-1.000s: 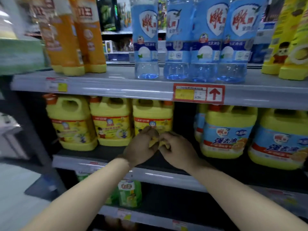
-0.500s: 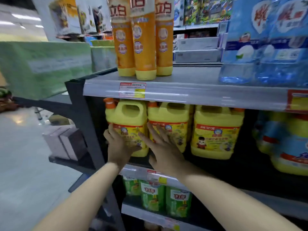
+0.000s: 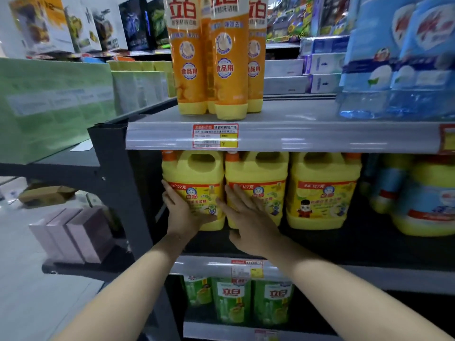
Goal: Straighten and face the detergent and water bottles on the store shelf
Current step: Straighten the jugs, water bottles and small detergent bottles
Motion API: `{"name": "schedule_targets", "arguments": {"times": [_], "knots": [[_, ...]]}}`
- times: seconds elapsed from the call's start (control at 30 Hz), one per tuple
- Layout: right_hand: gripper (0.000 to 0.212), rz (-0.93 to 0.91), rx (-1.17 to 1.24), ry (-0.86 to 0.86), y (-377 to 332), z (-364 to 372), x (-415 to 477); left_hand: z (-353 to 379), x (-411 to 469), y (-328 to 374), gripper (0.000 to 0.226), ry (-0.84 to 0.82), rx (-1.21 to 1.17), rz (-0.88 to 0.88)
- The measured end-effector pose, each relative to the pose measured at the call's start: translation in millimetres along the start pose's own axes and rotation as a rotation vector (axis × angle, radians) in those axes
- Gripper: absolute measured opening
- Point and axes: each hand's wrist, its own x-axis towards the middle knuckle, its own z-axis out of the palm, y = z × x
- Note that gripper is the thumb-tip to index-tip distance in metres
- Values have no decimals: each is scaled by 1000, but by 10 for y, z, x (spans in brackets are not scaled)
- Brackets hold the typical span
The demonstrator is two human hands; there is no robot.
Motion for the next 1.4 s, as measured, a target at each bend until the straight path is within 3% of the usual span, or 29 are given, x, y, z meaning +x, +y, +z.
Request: {"name": "schedule_targets", "arguments": {"times": [0.13, 0.2, 0.27, 0.33, 0.43, 0.53, 0.67, 0.77, 0.87, 0.97, 1.03, 1.1, 1.17, 1.3, 1.4], "knots": [[74, 19, 8, 29, -6, -45, -8, -92, 65, -18, 154, -118, 12, -19], [67, 44, 10, 77, -41, -59, -30, -98, -5, 11, 141, -72, 30, -12], [59, 90, -47, 132, -52, -53, -63, -66, -108, 21, 104, 122, 43, 72], [55, 188, -107, 184, -22, -62, -87, -4, -181, 38, 55, 240, 43, 269], [61, 319, -145, 222, 28, -82, -128, 175, -220, 112, 26, 26, 68, 466], [69, 369, -157, 185, 43, -94, -188, 436, -218, 238, 25, -186, 141, 528], [68, 307, 4, 66, 123, -123, -273, 665, -176, 362, 20, -224, 123, 437], [70, 292, 92, 25, 185, -254, -386, 704, -125, 352, 29, -272, 144, 388], [60, 277, 70, 8, 217, -507, -529, 634, -180, 465, 29, -319, 197, 454], [36, 218, 50, 173, 215, -836, -682, 484, -325, 842, 27, -300, 206, 646], [26, 152, 7, 336, 210, -1103, -805, 371, -452, 1216, 18, -244, 149, 877], [27, 89, -31, 497, 230, -1390, -922, 276, -556, 1598, 17, -184, 78, 1108], [29, 64, -40, 620, 278, -1680, -1021, 226, -620, 1932, 21, -130, 22, 1228], [27, 41, -76, 763, 462, -2127, -1207, 228, -693, 2470, 21, -33, -43, 1297], [22, 138, -59, 830, 642, -2336, -1291, 275, -645, 2829, 39, 59, 0, 1162]]}}
